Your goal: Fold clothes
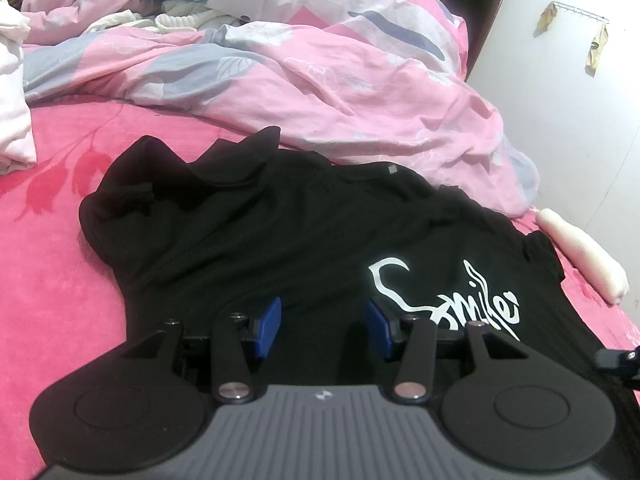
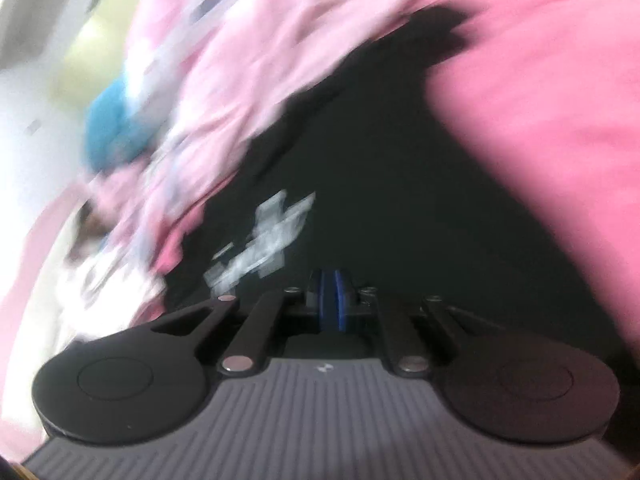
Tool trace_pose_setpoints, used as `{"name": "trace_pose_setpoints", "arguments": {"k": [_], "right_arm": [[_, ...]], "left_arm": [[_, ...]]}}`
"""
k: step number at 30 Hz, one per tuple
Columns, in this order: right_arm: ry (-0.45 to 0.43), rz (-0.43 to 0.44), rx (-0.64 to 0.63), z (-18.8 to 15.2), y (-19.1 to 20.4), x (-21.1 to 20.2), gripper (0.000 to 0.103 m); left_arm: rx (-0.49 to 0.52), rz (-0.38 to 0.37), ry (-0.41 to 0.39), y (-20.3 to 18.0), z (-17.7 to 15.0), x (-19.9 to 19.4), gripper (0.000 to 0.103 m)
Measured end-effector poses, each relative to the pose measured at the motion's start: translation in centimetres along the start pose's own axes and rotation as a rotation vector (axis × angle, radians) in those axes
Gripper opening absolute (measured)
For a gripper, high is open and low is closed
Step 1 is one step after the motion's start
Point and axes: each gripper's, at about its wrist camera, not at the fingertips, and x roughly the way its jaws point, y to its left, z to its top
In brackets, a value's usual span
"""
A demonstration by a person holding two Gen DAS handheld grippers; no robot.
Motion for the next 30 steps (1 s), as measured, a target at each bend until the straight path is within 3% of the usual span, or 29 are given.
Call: {"name": "trace_pose_setpoints", "arguments": {"k": [3, 5, 7, 13, 17, 20, 22, 25, 28, 30], "right_arm": [[0.141, 0.083, -0.105, -1.1, 4.3, 7.0, 0.006], [0.184, 0.061, -0.163, -1.5, 6.0, 10.0, 0.003], [0.155, 0.012, -0.210, -0.8, 5.6, 10.0, 0.000], [-0.108, -0.242, -0.075, 4.6, -3.1, -0.3, 0.000], [-0.206, -0.324, -0.027, 5.6, -4.1, -4.0, 0.005], [-0.149, -0.205, -0.057, 5.5, -1.2, -0.4, 0.006], [-0.065, -0.124, -0.106, 5.4, 0.6, 2.9, 0.006], [0.045, -0.073, -0.126, 5.3, 1.9, 7.1, 0.003], [-0.007, -0.087, -0.021, 7.9, -1.9, 6.5, 0.000], [-0.093, -0.134, 0.049, 10.3, -4.9, 4.1, 0.000]], "left_arm": [[0.004, 0.004, 0.002, 0.0, 0.0, 0.1, 0.049], [0.006, 0.006, 0.003, -0.1, 0.0, 0.1, 0.049], [0.002, 0.002, 0.002, 0.0, 0.0, 0.1, 0.049], [-0.024, -0.019, -0.003, 0.5, 0.0, 0.0, 0.049], [-0.026, -0.021, -0.003, 0.5, 0.0, 0.0, 0.049], [-0.021, -0.016, -0.002, 0.4, 0.0, 0.0, 0.049], [-0.018, -0.014, -0.002, 0.4, 0.0, 0.0, 0.049], [-0.019, -0.014, -0.002, 0.4, 0.0, 0.0, 0.049], [-0.024, -0.020, -0.002, 0.5, 0.0, 0.0, 0.049], [-0.032, -0.025, -0.003, 0.6, 0.0, 0.0, 0.049]]}}
